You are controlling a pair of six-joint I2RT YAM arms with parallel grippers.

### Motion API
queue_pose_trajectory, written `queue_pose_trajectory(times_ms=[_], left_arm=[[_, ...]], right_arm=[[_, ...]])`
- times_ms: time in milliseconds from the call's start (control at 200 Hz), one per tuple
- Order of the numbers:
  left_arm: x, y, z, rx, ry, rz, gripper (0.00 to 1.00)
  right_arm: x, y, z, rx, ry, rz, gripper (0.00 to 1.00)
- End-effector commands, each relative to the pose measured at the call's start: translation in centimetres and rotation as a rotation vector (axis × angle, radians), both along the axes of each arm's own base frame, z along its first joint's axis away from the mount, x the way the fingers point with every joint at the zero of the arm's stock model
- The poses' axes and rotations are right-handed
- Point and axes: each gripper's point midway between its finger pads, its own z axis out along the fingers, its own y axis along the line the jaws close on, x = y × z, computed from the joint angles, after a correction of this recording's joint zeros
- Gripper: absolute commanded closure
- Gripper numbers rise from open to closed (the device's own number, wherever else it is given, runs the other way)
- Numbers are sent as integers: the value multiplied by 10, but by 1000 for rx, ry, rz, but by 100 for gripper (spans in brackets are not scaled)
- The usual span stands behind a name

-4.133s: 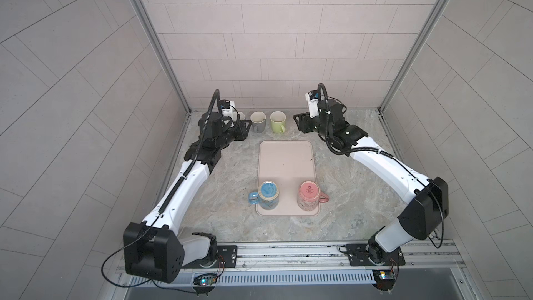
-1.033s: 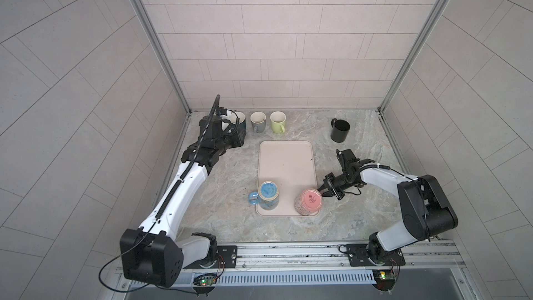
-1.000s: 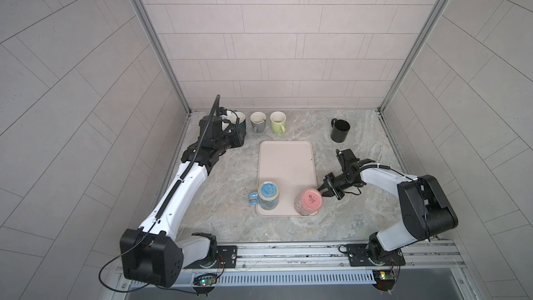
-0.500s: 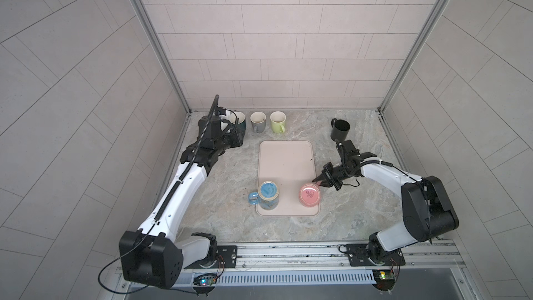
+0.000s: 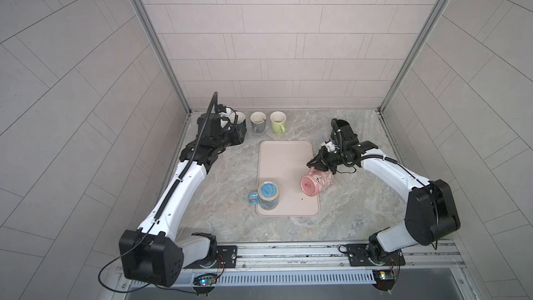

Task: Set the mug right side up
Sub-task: 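Lift the pink mug with the right gripper toward the left gripper, then grasp the pink mug's handle with the left gripper while the right gripper holds it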

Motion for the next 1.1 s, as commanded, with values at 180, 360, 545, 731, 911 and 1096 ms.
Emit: queue_pose_trajectory(times_ms=[180, 360, 545, 731, 911, 1096], left_arm=[[9, -30, 45, -164, -49, -135, 68], [8, -51, 63, -239, -20, -251, 70], [-7, -73, 74, -274, 8, -362, 67], [-34, -106, 78, -306, 47, -508, 63], [-53, -134, 84, -350, 62, -614, 62], [-60, -149, 88, -385, 76, -674, 62]], right_arm=[[7, 33, 79, -247, -526, 405, 100], [2, 53, 103, -341, -799, 568, 100], [-1, 69, 135, -373, -1089, 633, 100], [-9, 83, 166, -277, -1280, 663, 100], [-19, 98, 185, -159, -1366, 703, 100], [-23, 101, 194, -135, -1402, 729, 100]])
